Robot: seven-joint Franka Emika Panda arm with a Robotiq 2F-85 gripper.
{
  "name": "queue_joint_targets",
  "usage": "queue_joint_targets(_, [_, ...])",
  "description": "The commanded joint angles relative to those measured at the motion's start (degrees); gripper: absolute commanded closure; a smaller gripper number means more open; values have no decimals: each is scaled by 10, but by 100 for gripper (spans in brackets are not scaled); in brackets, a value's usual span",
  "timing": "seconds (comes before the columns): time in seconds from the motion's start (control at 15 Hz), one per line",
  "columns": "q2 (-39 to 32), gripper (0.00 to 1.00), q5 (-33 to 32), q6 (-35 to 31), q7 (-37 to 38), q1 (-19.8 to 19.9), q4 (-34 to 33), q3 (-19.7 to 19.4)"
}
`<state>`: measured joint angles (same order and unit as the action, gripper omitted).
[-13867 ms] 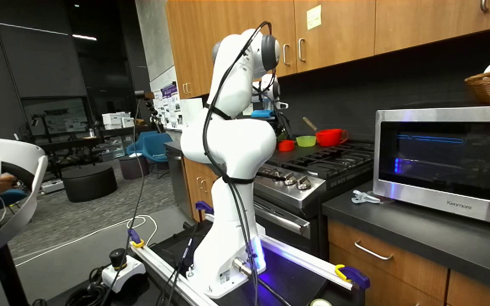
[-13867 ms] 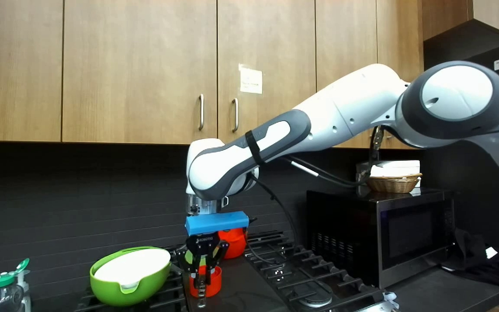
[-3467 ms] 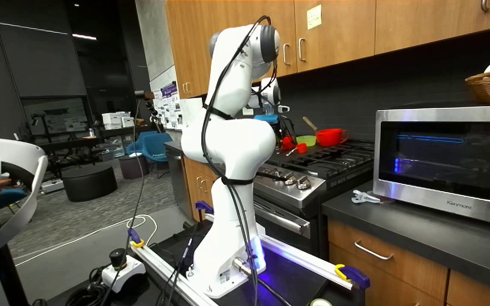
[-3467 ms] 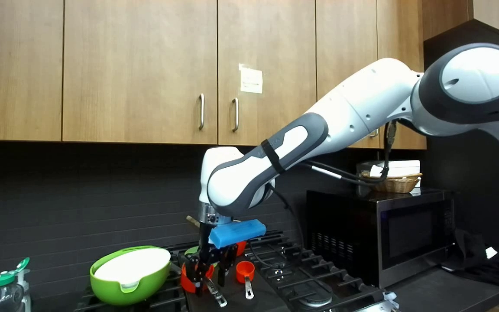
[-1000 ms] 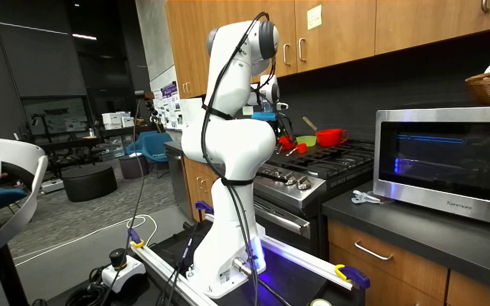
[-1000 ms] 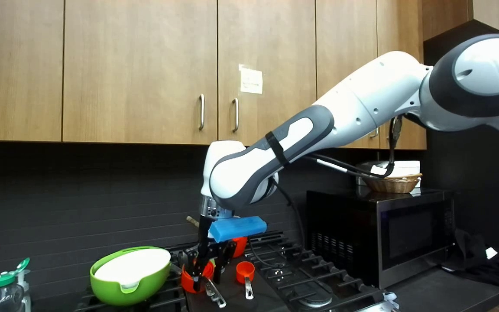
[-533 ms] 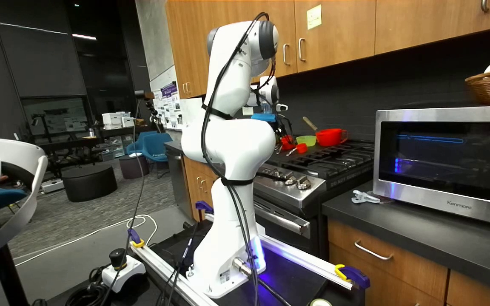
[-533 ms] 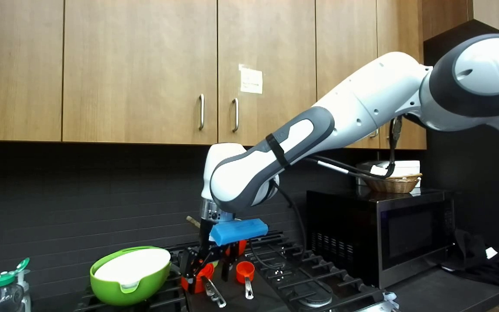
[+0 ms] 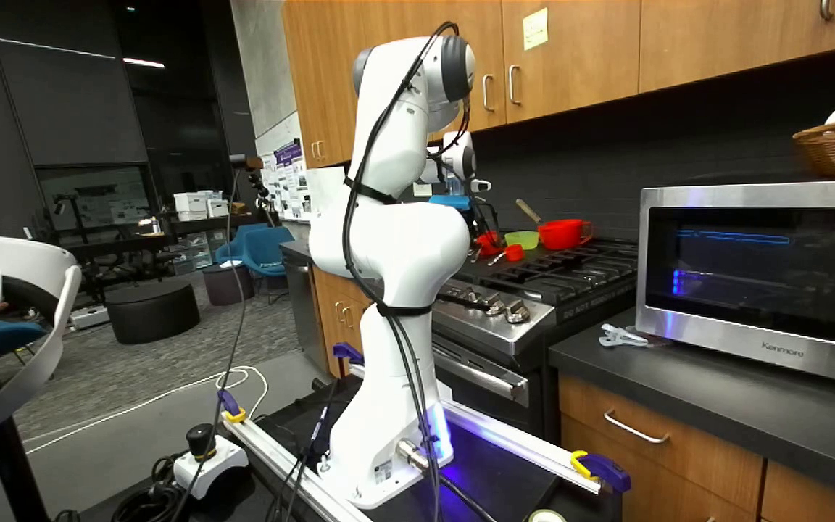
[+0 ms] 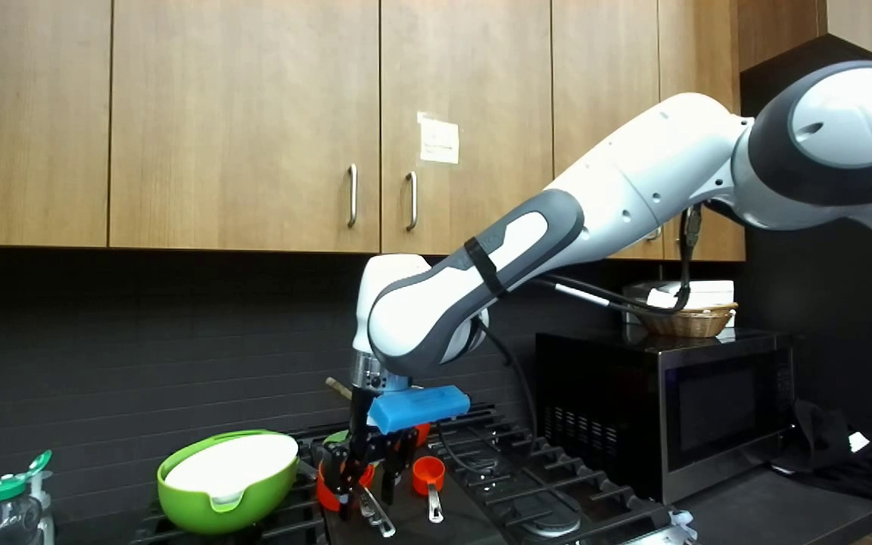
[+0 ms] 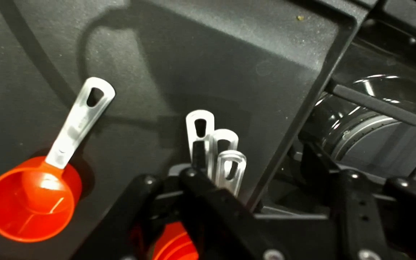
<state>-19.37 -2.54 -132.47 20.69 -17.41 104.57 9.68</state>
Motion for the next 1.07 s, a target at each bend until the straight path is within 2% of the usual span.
queue_joint_targets(0.0, [9, 43, 3, 2, -4, 0, 10, -2])
queue_joint_targets(0.73, [12, 35, -13, -3, 10, -8, 8, -6])
queue_joint_targets(1.0, [5, 37, -21, -2, 13, -8, -1, -10])
